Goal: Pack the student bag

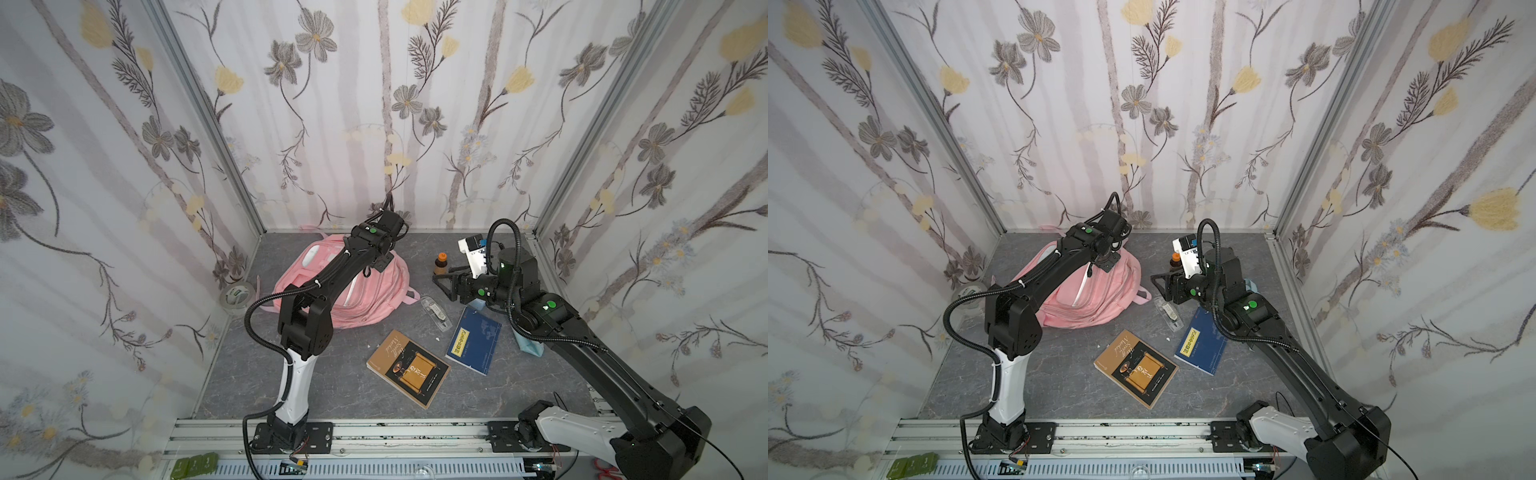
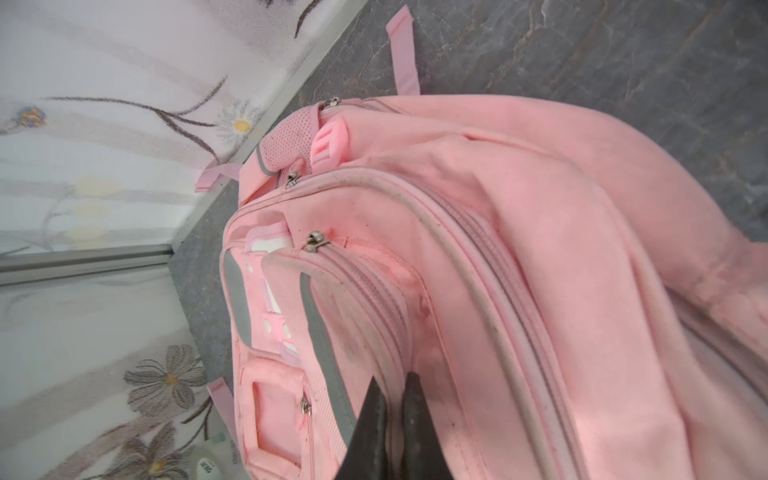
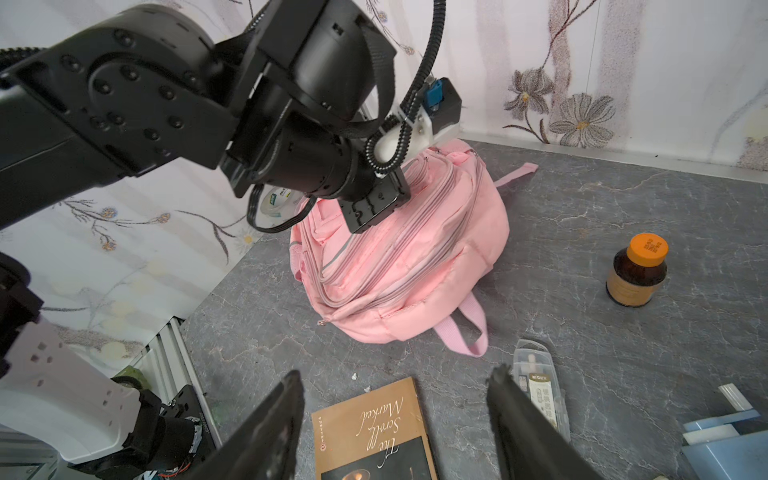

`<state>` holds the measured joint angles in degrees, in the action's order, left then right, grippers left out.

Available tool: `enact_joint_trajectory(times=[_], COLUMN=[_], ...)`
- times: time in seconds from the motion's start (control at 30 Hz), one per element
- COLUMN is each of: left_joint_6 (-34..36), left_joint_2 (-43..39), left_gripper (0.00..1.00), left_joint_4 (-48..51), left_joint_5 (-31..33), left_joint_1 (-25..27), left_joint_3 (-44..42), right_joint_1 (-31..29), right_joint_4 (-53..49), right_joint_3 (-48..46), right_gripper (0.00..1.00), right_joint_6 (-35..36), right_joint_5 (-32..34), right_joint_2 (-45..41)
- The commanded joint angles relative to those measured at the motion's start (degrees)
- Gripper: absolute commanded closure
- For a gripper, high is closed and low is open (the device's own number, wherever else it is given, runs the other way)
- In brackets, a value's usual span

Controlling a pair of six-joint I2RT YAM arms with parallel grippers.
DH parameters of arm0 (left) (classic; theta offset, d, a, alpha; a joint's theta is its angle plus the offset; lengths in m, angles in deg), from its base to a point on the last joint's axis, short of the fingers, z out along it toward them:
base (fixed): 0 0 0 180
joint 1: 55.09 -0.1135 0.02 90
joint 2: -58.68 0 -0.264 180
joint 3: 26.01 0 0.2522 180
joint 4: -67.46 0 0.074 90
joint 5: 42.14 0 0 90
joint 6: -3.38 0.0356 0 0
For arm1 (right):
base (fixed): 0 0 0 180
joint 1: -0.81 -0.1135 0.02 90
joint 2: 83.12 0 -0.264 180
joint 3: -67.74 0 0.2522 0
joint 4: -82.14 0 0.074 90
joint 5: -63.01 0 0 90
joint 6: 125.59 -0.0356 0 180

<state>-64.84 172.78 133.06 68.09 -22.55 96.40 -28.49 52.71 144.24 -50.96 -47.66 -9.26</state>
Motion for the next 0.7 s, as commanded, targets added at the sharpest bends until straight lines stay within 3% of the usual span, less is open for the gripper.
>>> enact_joint_trajectory(times=[0.0, 0.13, 0.3, 0.47, 0.67], left_joint_6=[10.44, 15.63, 15.84, 12.95, 7.98], left_joint_2=[-6.85, -16.27, -25.47, -31.63, -36.68], left_gripper=[1.00, 1.00, 1.00, 1.00, 1.00], left_joint_4=[-9.83, -17.08, -26.11, -32.72, -38.11], left_joint_5=[-1.83, -5.40, -8.25, -11.26, -8.34], left_joint_1=[0.38, 1.56, 1.49, 1.54, 1.48], left_joint_3=[-6.67, -17.96, -27.36, -34.45, -40.32], right_joint_1=[-0.03, -0.01, 0.03, 0.04, 0.66], right_joint_4=[0.48, -0.24, 0.94, 6.89, 8.39], right_joint_3=[0.69, 1.88, 3.72, 4.24, 5.33], right_gripper=[0.30, 0.30, 0.32, 0.36, 0.35], right_joint_6=[0.74, 0.81, -0.54, -5.27, -12.64], right_joint_5=[-0.75, -1.22, -2.81, -7.41, -9.35], right_joint_2=[0.73, 2.41, 6.26, 12.07, 20.16])
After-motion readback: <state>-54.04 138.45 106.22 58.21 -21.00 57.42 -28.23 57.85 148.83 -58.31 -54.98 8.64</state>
